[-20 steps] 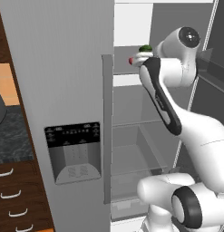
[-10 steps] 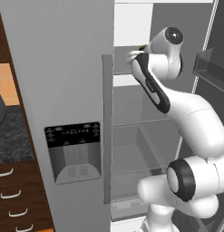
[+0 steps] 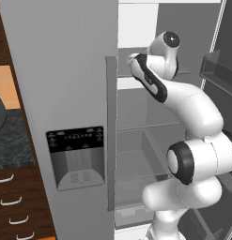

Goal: Take the strawberry from the fridge and place it on top of the pancake, located on the dining counter.

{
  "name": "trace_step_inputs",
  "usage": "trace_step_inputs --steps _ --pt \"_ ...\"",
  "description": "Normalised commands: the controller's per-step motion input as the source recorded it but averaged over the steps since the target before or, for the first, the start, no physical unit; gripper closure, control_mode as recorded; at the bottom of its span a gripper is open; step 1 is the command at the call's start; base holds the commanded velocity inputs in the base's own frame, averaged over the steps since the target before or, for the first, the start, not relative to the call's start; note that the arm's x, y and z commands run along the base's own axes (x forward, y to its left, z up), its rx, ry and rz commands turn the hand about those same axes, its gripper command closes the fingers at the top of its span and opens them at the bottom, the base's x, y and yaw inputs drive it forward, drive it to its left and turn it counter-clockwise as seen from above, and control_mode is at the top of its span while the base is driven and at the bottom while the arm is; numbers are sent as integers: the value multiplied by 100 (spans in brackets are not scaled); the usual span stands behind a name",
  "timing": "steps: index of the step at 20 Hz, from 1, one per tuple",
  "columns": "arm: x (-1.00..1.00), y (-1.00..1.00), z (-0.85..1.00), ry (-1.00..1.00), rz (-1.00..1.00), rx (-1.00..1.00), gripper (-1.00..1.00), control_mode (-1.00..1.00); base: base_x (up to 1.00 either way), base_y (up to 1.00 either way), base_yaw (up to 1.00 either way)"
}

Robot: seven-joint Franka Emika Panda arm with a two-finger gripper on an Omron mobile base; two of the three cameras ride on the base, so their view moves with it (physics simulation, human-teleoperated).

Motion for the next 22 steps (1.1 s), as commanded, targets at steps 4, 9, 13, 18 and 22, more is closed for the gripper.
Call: trace_step_inputs --steps 4,9,13,18,22 --pt "62 -6 -14 2 3 -4 -100 -100 0 0 0" --pt "59 0 -12 6 1 -6 -100 -100 0 0 0" --pt "63 0 -8 9 0 -5 -100 -100 0 0 0" --pt "59 0 -3 8 0 -3 -100 -100 0 0 0" --pt "9 0 -18 1 0 -4 -100 -100 0 0 0"
